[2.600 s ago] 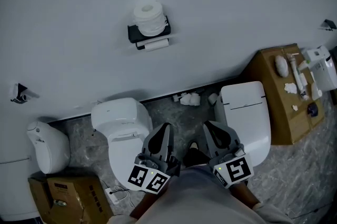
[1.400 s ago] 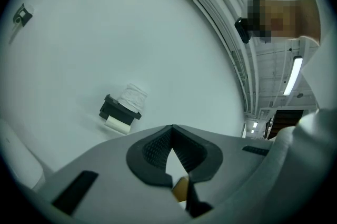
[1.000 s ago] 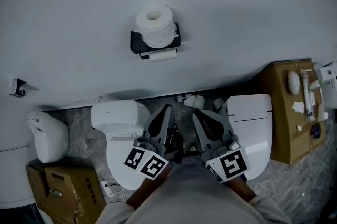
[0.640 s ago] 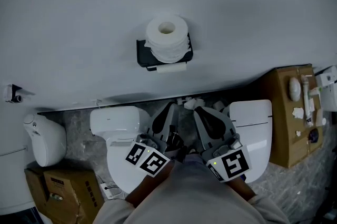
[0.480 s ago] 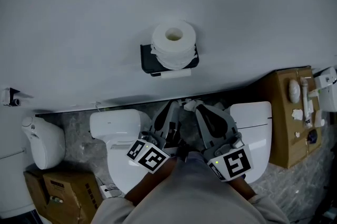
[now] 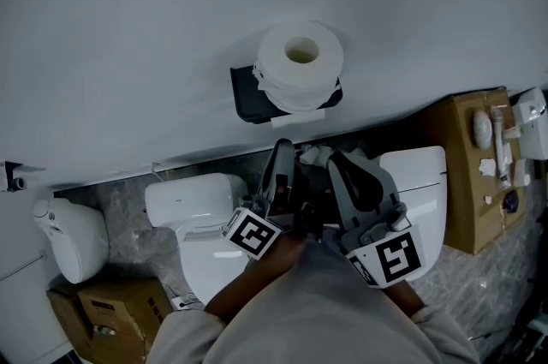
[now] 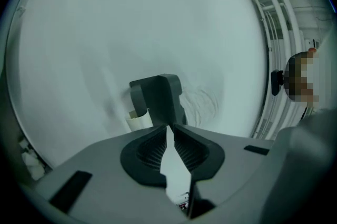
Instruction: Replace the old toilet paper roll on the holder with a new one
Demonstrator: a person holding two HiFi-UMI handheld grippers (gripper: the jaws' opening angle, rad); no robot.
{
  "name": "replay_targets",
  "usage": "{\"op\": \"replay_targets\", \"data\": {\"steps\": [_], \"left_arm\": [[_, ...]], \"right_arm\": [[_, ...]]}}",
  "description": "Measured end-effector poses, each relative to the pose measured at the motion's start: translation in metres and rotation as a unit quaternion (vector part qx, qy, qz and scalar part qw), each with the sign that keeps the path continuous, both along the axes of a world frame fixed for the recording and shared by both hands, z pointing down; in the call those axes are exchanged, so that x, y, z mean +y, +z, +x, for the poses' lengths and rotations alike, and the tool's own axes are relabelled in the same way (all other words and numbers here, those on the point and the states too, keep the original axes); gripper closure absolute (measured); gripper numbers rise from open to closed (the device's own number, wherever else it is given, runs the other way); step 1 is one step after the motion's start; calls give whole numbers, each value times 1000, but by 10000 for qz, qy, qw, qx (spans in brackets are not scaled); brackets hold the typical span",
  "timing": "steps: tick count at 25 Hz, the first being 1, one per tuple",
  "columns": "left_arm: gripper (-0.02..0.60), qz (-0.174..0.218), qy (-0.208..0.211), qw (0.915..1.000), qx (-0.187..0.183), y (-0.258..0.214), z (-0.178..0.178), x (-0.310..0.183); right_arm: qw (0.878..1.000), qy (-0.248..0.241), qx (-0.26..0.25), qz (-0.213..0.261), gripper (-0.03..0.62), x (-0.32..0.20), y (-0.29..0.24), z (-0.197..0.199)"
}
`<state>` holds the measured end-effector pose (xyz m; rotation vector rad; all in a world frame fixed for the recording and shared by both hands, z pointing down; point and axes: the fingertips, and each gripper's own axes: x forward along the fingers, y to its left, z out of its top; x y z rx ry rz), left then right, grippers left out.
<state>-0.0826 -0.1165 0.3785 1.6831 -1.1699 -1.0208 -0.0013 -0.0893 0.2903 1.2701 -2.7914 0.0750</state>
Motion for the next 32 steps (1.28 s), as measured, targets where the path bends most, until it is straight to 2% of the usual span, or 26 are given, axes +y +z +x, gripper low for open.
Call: {"op": "replay_targets", "data": {"steps": [2,4,6,11,24,30,32], "left_arm": [[513,-76,1,9999,135,5,3,-7],[454,28,36,9989,458,1,9,-16],[417,61,65,9973,725,1,14,-23],[351,-75,67,9947,1021,16,19,-35],[337,-44,-157,9898,1415,21,13,-63],[339,-52,-147,9892,1460,22,14,-70],[365,-44,-140,9885,1504,24,14,-71]], "right_arm": [[10000,-15,28,-46,576,-5,2,0],[9999,-33,51,-92,576,-10,3,0],[9999,-49,75,-131,576,-14,4,1],[9996,-53,135,-234,576,-24,11,4],[9991,-75,192,-374,576,-38,19,14],[9989,-90,205,-412,576,-43,20,16],[9988,-88,210,-431,576,-45,22,17]]}}
